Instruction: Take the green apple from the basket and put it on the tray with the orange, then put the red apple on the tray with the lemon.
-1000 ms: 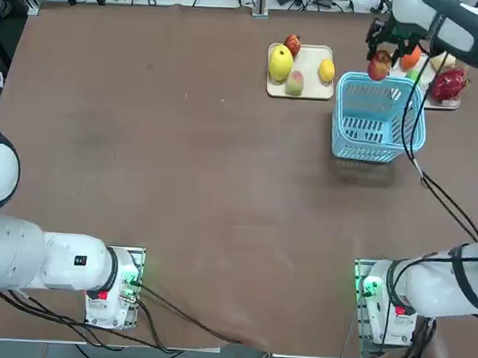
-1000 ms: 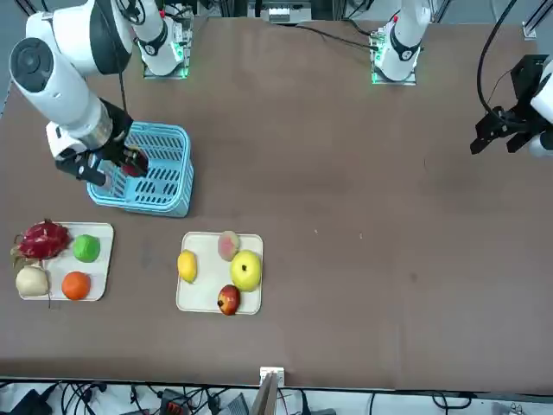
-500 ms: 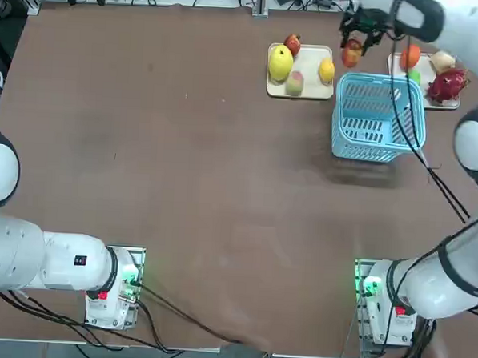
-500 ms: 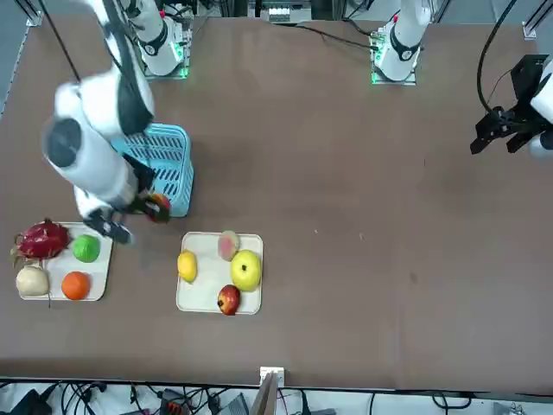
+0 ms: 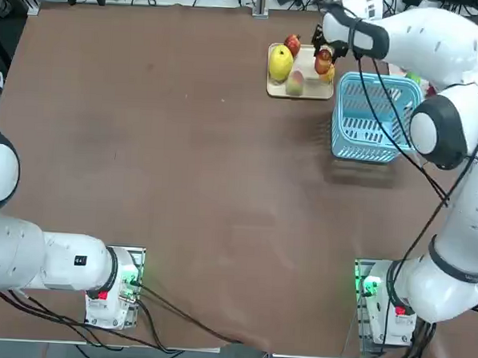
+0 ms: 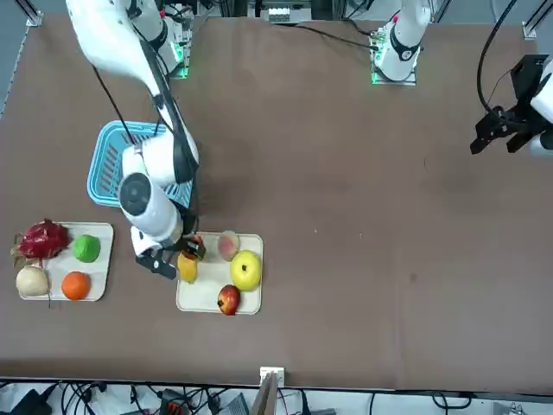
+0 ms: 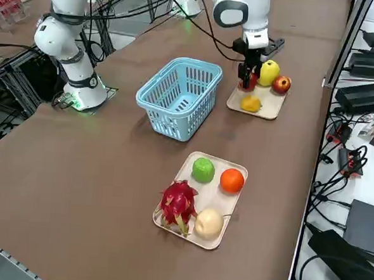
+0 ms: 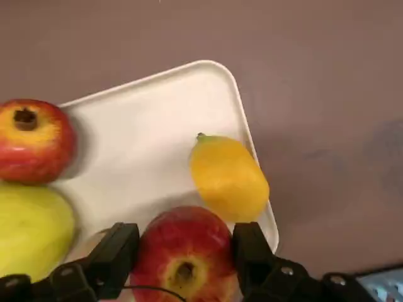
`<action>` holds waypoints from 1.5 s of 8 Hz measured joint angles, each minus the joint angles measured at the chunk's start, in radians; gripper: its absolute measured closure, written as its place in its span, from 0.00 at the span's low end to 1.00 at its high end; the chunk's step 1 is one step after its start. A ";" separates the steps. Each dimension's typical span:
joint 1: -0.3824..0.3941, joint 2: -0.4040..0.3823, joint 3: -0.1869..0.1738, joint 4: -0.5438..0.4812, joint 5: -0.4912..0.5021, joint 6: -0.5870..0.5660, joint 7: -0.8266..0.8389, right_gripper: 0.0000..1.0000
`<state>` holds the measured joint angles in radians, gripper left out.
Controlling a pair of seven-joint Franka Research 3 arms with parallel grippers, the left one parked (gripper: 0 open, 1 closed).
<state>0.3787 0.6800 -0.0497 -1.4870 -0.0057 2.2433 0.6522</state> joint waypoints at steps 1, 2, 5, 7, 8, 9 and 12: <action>0.003 0.022 0.000 0.004 -0.015 0.008 0.000 0.14; 0.010 0.034 0.000 0.007 -0.019 0.014 0.000 0.14; 0.035 0.059 0.000 0.009 -0.019 0.050 0.025 0.11; 0.041 0.077 -0.002 0.009 -0.020 0.078 0.040 0.00; 0.041 0.077 -0.004 0.009 -0.020 0.081 0.041 0.00; 0.041 0.077 -0.005 0.011 -0.020 0.082 0.042 0.00; 0.038 0.064 -0.018 0.033 -0.020 0.064 0.042 0.00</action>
<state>0.4168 0.7438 -0.0677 -1.4537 -0.0260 2.3070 0.6940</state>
